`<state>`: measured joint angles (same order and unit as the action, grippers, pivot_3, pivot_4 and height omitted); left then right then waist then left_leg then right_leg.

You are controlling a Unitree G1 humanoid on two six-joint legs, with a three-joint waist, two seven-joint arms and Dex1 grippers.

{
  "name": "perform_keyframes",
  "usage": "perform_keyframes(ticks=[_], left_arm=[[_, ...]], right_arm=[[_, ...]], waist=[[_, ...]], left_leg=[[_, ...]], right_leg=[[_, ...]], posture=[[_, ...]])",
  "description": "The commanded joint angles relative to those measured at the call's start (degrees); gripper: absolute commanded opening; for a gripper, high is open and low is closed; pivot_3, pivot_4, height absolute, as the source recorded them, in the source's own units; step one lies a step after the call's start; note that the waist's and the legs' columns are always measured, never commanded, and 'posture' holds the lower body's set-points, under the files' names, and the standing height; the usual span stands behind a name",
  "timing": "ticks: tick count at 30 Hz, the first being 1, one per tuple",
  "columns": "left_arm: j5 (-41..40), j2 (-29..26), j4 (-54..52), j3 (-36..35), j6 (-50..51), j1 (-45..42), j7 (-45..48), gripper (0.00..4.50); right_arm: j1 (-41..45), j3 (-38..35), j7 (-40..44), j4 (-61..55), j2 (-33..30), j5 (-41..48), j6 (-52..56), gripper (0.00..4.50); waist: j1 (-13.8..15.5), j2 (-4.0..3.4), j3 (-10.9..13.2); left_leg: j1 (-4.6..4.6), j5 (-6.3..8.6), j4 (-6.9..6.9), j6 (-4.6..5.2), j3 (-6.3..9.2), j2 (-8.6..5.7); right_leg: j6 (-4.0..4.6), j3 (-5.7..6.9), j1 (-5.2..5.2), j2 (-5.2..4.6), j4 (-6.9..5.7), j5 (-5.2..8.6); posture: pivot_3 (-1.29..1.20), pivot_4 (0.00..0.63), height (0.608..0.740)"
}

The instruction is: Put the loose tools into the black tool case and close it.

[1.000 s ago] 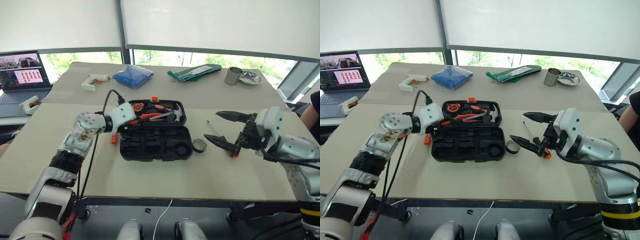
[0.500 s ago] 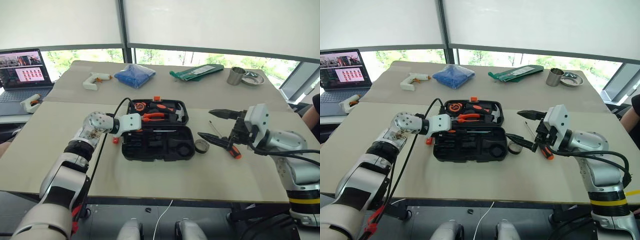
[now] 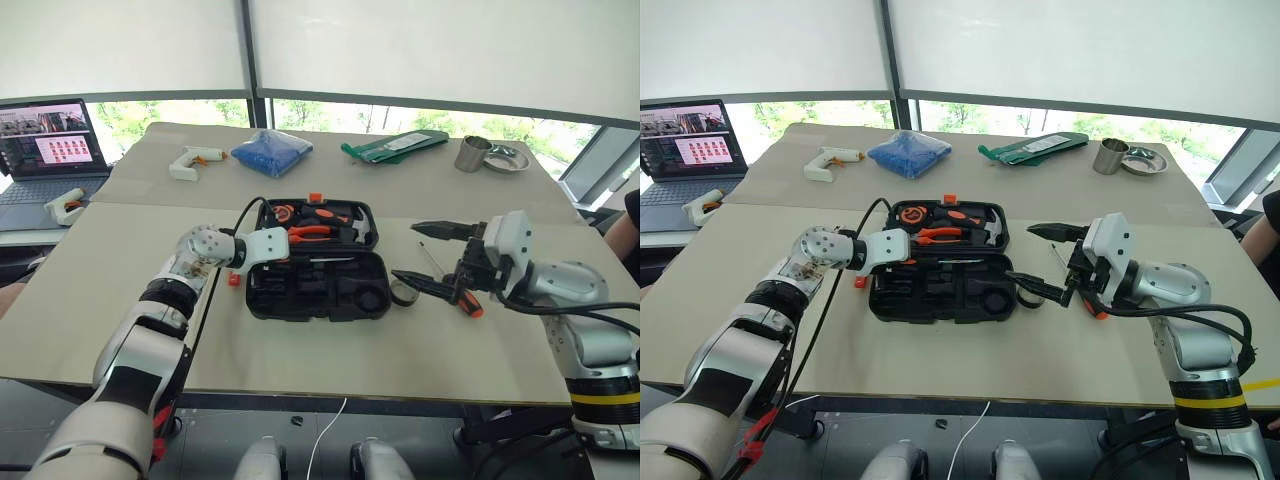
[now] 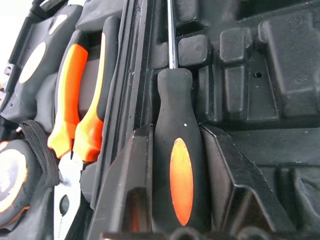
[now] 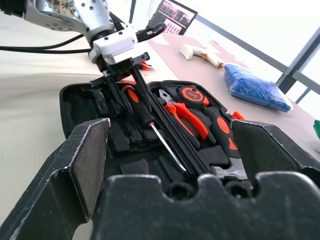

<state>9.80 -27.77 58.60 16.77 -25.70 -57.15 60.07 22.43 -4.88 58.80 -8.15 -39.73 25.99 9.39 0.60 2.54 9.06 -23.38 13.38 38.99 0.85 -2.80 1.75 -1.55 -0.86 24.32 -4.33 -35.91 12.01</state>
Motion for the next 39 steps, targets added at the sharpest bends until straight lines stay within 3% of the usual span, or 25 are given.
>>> perform_keyframes(ticks=[1, 5, 8, 14, 15, 21, 26, 30, 33, 36, 39], left_arm=[[-8.1, 2.1, -6.2, -5.9, 0.1, 2.2, 1.2, 3.06], [-14.3, 3.0, -12.1, -10.8, 8.9, 4.9, 2.0, 3.06], [-14.4, 2.9, -13.7, -12.2, 13.8, 7.4, -1.1, 2.30], [-13.2, 5.8, -12.8, -11.8, 20.3, 8.7, -5.4, 0.12], [-12.6, 6.2, -12.9, -11.1, 20.8, 9.0, -5.4, 0.05], [-8.4, 7.6, -13.1, -6.5, 20.8, 10.4, -5.3, 0.05], [-2.7, 8.5, -8.2, -3.2, 23.1, 8.4, -10.7, 0.05], [-2.7, 9.9, -7.5, -3.1, 22.5, 7.7, -10.5, 0.05], [-7.7, 10.1, -10.9, -6.9, 17.4, 9.0, -7.5, 0.05], [-16.9, 8.2, -18.8, -12.0, 15.8, 12.1, 1.7, 0.82], [-24.9, 4.9, -28.6, -16.0, 19.7, 16.2, 8.0, 1.93]], right_arm=[[0.6, -0.6, 0.2, -2.4, 0.2, 1.6, 0.8, 4.50], [0.3, -1.1, -0.1, -2.7, 0.5, 1.9, 1.5, 4.50], [-0.5, -1.4, -0.7, -3.3, 1.1, 2.1, 1.9, 4.50], [-1.0, -2.0, -3.1, -4.3, 2.6, 1.7, 2.0, 4.50], [-1.4, -2.2, -3.4, -4.4, 2.8, 1.6, 1.8, 4.50], [-4.3, -3.0, -6.1, -4.0, 4.0, 0.3, 1.1, 4.50], [-8.1, -2.4, -9.9, -4.5, 5.9, -1.3, 1.1, 4.50], [-9.6, -2.9, -12.5, -5.3, 7.0, -1.5, 1.5, 4.50], [-11.7, -5.6, -15.5, -6.7, 7.8, -0.5, 2.0, 4.50], [-16.5, -9.4, -17.3, -9.3, 8.0, 0.8, 2.7, 4.50], [-23.0, -14.0, -18.4, -10.8, 8.1, 1.6, 1.7, 4.50]], waist=[[0.1, 0.00, 0.0], [0.0, 0.00, 0.0], [-0.2, 0.00, 0.0], [-0.3, 0.00, 0.0], [-0.2, 0.00, 0.0], [0.1, -0.01, 0.0], [0.3, -0.09, -0.1], [0.5, -0.39, -0.3], [0.5, -0.41, -0.3], [0.5, -0.40, -0.3], [0.1, -0.38, -0.3]], left_leg=[[0.00, 0.00, -0.01, 0.00, 0.00, 0.01], [-0.09, 0.00, 0.02, 0.00, 0.02, -0.01], [-0.03, 0.00, 0.00, 0.00, 0.03, 0.00], [0.02, 0.00, 0.02, 0.00, 0.03, -0.01], [0.01, 0.00, 0.03, 0.00, 0.03, -0.01], [0.03, 0.00, 0.01, 0.00, 0.03, -0.04], [0.18, 0.00, 0.03, 0.00, 0.03, -0.06], [0.29, -0.01, 0.11, -0.01, 0.02, -0.07], [0.32, -0.08, 0.12, -0.04, 0.03, -0.04], [0.17, -0.09, 0.11, -0.05, 0.05, -0.03], [-0.08, -0.03, 0.03, 0.02, 0.03, -0.02]], right_leg=[[0.00, -0.01, 0.01, -0.02, -0.03, 0.00], [-0.01, 0.02, 0.05, -0.04, -0.01, -0.02], [-0.01, 0.01, 0.04, -0.01, -0.03, -0.01], [-0.01, 0.00, 0.01, -0.01, -0.09, -0.02], [-0.01, 0.00, 0.01, -0.01, -0.08, -0.02], [-0.01, 0.01, -0.04, -0.03, -0.04, -0.02], [-0.02, 0.00, -0.21, -0.04, -0.04, -0.01], [-0.10, -0.01, -0.33, -0.05, -0.07, 0.00], [-0.37, -0.01, -0.32, -0.03, -0.10, 0.12], [-0.05, -0.01, -0.18, -0.03, -0.10, -0.06], [0.00, -0.04, 0.02, -0.03, 0.00, -0.08]], posture=[[0.00, 0.150, 0.740], [0.00, 0.150, 0.740], [0.00, 0.150, 0.740], [0.00, 0.150, 0.740], [0.00, 0.150, 0.740], [0.00, 0.150, 0.740], [0.00, 0.150, 0.740], [0.00, 0.150, 0.740], [0.00, 0.150, 0.740], [0.00, 0.150, 0.740], [0.00, 0.150, 0.740]])
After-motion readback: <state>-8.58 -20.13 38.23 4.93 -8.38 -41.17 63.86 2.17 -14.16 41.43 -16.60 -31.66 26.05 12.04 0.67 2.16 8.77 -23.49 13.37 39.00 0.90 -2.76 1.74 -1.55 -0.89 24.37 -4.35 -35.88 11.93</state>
